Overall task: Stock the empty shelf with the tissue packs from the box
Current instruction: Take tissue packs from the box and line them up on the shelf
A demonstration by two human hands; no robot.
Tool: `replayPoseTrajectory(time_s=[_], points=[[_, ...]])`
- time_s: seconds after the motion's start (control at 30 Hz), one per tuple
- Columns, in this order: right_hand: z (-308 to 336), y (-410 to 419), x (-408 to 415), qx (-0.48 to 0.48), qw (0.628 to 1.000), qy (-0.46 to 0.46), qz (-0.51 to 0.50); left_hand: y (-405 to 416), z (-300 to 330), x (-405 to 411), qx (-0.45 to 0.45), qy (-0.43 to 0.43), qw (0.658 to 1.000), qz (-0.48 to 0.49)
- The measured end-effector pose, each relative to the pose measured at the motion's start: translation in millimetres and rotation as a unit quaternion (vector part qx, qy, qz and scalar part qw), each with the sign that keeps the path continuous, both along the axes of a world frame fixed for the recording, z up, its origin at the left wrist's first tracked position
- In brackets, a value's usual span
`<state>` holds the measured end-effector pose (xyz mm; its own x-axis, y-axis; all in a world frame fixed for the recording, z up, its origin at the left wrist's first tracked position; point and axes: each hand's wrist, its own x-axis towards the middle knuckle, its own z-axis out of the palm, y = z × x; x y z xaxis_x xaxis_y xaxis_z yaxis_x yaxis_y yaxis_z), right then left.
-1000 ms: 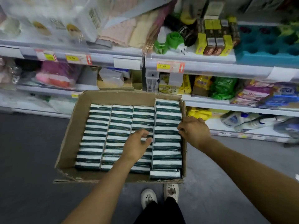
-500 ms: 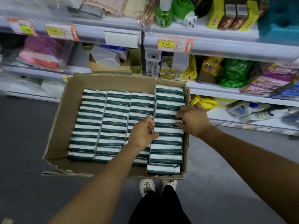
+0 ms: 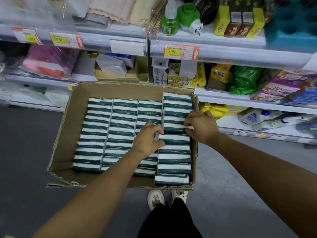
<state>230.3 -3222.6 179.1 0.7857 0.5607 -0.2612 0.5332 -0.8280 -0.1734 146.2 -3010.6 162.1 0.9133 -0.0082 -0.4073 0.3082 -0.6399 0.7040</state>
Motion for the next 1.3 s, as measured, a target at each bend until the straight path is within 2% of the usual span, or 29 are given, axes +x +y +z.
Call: replayPoseTrajectory(time_s=[0.2, 0.37, 0.47, 0.7, 0.83, 1.07, 1.3], points=[[37.8, -9.4, -5.5, 0.122, 0.986, 0.088, -0.075, 18.4, 34.5, -9.5, -0.065, 0.013, 0.992, 0.104], [82.6, -3.2, -8.7, 0.201, 0.967, 0.071, -0.141, 40.2, 84.2, -11.9, -0.104, -0.047, 0.962, 0.247], [120.1, -1.3, -12.4, 0.269, 0.947, 0.065, -0.164, 51.4, 117.5, -14.5, -0.112, -0.073, 0.962, 0.240], [215.4, -12.8, -31.7, 0.352, 0.928, -0.020, -0.124, 61.1, 212.9, -16.1, -0.129, -0.168, 0.954, 0.211], [268.3, -21.1, -32.1, 0.408, 0.903, -0.049, -0.128, 58.8, 267.3, 0.3, -0.129, -0.228, 0.948, 0.181], [340.0, -43.8, -6.7, 0.500, 0.848, -0.064, -0.161, 31.2, 355.4, 34.4, -0.120, -0.322, 0.925, 0.162], [401.7, -77.6, 52.4, 0.528, 0.828, -0.124, -0.141, 3.6, 411.7, 101.8, -0.171, -0.382, 0.893, 0.167]])
